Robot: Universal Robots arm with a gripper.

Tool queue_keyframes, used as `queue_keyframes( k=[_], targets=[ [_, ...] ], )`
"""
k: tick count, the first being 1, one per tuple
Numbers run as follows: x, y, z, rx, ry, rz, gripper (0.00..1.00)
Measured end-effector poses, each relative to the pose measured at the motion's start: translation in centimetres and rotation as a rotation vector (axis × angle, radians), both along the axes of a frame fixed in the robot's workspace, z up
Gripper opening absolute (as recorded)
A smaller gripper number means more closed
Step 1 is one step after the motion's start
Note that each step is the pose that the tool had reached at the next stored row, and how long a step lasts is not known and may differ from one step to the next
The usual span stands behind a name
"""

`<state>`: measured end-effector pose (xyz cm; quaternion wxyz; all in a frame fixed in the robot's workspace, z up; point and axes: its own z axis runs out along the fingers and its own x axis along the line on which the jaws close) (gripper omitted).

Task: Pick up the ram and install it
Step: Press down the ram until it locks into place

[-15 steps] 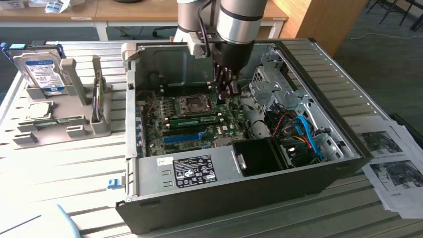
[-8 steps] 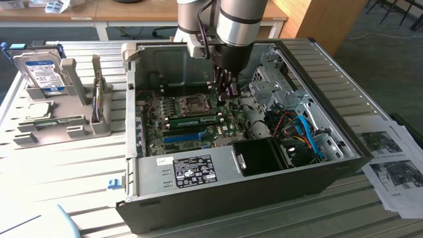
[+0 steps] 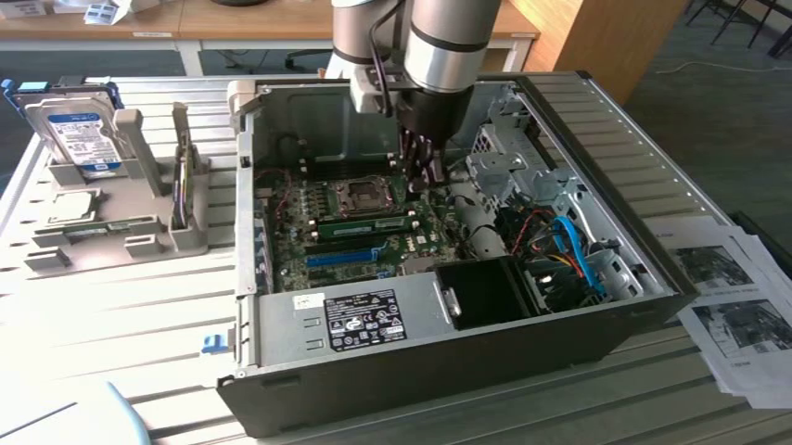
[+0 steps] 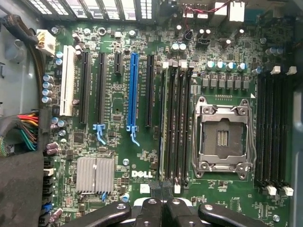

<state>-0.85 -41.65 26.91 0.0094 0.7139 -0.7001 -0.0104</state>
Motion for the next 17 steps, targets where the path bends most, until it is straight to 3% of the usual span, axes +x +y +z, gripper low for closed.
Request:
queue_keyframes(
  k=[17],
  targets=[
    [0.0, 0.00, -1.36, 0.0001, 0.0000, 0.000, 0.09]
  ],
)
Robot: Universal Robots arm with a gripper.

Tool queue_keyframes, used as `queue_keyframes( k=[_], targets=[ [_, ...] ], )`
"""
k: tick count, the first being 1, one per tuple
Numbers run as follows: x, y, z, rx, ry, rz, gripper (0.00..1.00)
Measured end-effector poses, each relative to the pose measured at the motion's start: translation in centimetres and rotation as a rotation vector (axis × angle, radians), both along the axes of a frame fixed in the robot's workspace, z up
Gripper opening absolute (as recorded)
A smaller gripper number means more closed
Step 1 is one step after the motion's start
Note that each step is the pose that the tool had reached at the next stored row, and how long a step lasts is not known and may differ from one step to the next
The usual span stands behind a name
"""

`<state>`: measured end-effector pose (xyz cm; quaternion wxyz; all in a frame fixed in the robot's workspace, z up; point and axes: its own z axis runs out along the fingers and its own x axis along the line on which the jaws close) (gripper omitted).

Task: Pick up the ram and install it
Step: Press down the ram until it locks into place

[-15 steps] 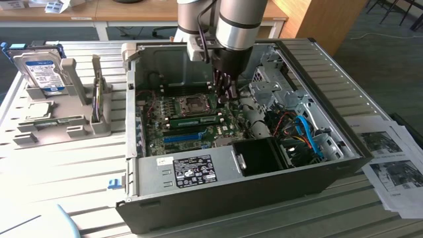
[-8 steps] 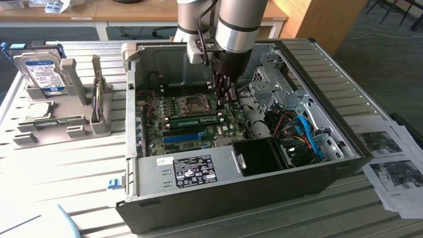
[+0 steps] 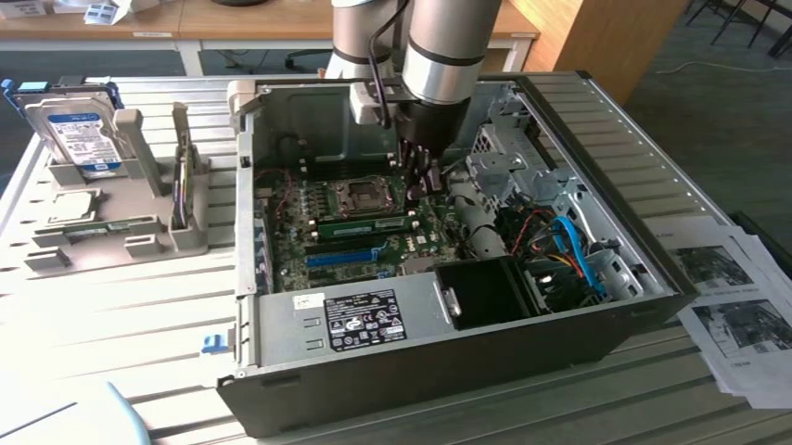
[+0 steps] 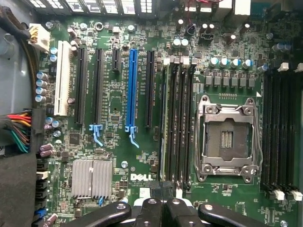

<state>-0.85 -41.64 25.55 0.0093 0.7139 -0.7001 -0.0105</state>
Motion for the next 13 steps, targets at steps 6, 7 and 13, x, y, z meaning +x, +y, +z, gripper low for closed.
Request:
queue_keyframes(
  k=[6, 7, 13],
  targets=[
    [0.00, 0.00, -0.48, -0.0001, 0.0000, 0.000, 0.09],
    [0.00, 0.00, -0.55, 0.0000, 0.0000, 0.000, 0.09],
    [0.00, 0.00, -1.03, -0.0001, 0.0000, 0.000, 0.09]
  ],
)
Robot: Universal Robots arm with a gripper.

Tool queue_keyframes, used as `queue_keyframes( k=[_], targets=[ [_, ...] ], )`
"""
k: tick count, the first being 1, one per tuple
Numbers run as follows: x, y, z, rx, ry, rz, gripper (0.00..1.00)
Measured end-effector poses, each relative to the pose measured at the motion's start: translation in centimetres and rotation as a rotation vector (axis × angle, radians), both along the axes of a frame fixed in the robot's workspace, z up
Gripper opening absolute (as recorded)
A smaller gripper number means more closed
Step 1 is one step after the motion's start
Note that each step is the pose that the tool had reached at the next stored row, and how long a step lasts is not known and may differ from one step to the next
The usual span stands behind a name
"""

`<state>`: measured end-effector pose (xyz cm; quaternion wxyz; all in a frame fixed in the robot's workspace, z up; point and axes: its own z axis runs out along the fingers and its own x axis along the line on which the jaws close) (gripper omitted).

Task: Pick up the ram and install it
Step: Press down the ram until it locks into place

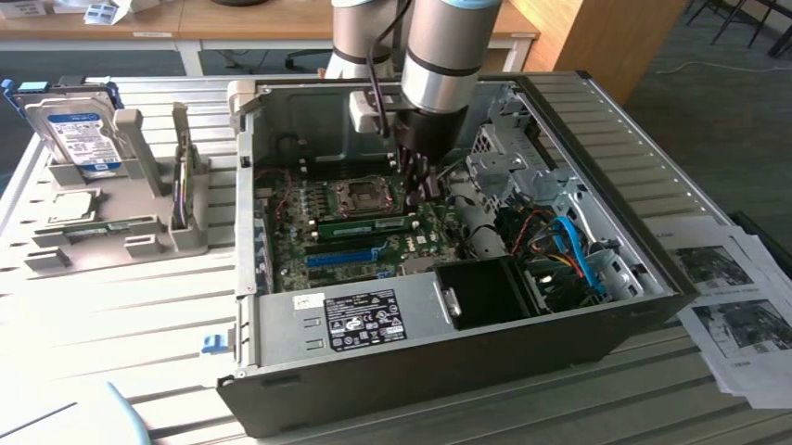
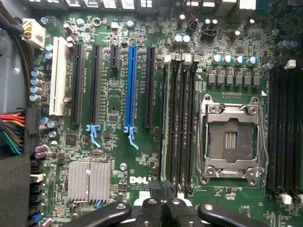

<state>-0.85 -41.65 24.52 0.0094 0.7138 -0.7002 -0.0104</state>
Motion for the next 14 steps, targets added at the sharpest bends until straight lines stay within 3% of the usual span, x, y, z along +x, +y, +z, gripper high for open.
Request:
queue_keyframes(
  k=[14],
  targets=[
    [0.04, 0.03, -0.22, 0.0002, -0.0001, -0.010, 0.09]
  ],
)
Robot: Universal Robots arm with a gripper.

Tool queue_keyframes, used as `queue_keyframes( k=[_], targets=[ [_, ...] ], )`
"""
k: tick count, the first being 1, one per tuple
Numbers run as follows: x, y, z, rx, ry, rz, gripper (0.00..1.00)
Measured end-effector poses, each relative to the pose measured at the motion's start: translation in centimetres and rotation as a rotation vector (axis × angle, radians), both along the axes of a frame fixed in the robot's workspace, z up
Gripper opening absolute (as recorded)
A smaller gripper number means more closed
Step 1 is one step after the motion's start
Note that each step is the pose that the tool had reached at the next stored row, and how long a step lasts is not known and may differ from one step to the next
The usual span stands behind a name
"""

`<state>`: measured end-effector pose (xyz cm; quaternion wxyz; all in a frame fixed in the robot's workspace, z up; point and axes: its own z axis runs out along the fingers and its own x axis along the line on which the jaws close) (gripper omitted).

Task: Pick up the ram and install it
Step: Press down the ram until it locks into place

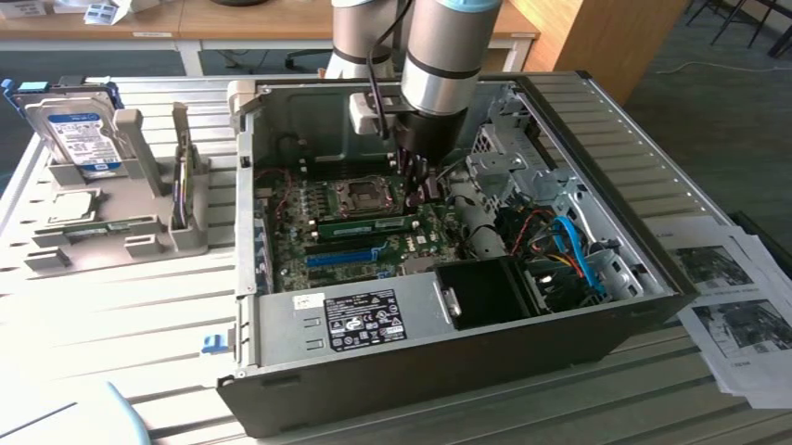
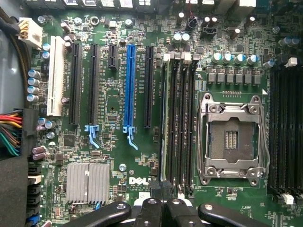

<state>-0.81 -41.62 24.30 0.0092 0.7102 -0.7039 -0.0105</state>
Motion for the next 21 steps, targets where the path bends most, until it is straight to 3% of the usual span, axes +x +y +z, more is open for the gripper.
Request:
queue_keyframes(
  k=[21],
  targets=[
    [0.16, 0.30, -0.43, 0.0018, 0.0001, -0.010, 0.09]
  ],
)
